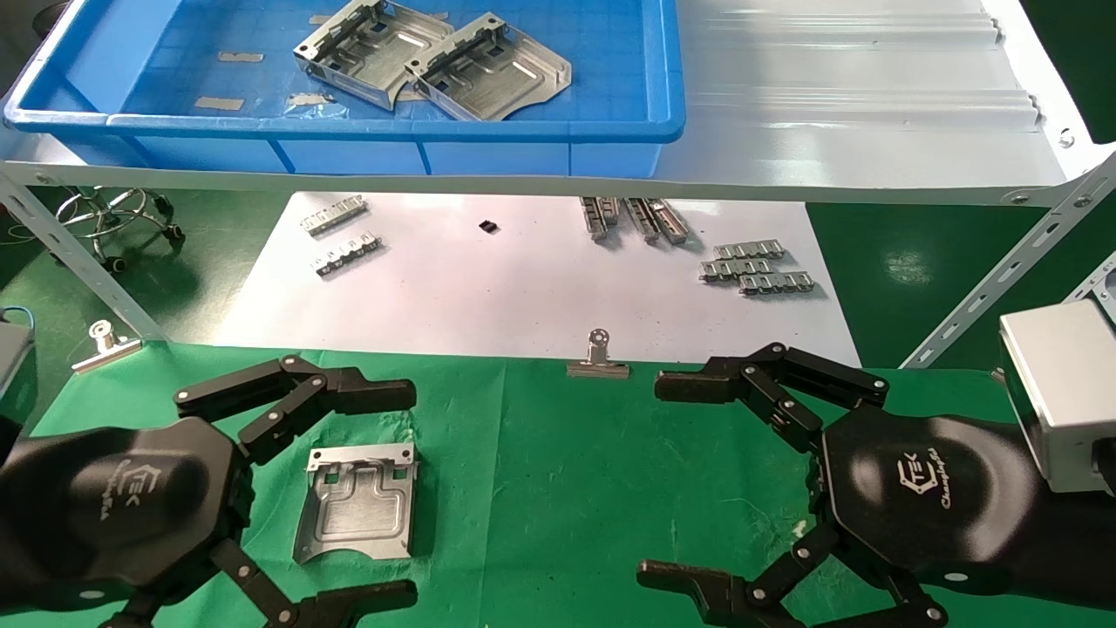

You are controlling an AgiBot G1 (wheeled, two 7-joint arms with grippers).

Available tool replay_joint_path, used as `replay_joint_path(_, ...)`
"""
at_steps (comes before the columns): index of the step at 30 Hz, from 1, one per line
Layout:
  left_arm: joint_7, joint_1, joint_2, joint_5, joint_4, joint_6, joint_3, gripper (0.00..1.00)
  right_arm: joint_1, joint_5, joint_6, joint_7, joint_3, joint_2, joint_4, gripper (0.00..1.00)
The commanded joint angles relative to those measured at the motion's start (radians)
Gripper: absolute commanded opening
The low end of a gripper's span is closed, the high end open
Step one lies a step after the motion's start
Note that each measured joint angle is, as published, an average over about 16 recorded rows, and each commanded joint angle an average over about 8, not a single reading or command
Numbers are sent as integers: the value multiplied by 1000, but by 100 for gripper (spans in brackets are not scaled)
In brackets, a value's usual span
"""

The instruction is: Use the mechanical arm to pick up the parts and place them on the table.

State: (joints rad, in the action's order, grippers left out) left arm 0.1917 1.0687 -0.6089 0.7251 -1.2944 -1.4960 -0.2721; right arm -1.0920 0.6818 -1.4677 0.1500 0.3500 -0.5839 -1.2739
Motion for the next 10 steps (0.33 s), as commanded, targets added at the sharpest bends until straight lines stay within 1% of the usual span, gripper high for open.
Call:
replay_joint_path(1, 9, -7, 3, -6, -12, 0, 9, 100, 0, 0, 0, 0, 0, 0, 0, 100)
replay_joint_path(10, 1, -1, 1, -1, -1, 0, 1, 100, 0, 0, 0, 0, 0, 0, 0, 100)
